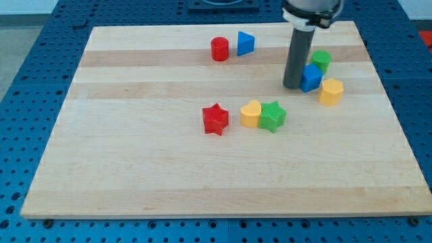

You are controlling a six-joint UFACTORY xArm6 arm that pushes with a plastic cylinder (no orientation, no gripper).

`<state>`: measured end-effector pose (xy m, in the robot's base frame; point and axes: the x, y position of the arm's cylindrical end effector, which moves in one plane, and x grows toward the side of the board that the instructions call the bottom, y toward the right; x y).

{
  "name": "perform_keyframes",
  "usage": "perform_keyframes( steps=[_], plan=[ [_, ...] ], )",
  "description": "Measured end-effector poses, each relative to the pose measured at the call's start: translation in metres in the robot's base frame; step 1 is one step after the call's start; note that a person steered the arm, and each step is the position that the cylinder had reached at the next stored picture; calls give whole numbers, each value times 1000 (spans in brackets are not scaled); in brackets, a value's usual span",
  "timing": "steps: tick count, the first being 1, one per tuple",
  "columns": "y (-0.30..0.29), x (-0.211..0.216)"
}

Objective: Push the red star down and right a bit

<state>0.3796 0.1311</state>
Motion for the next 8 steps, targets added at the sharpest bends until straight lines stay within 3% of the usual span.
perform_keyframes(
  steps=[3,5,6,8],
  plan=[
    [0,0],
    [-97,0],
    [-146,15],
    [-162,78]
  ],
)
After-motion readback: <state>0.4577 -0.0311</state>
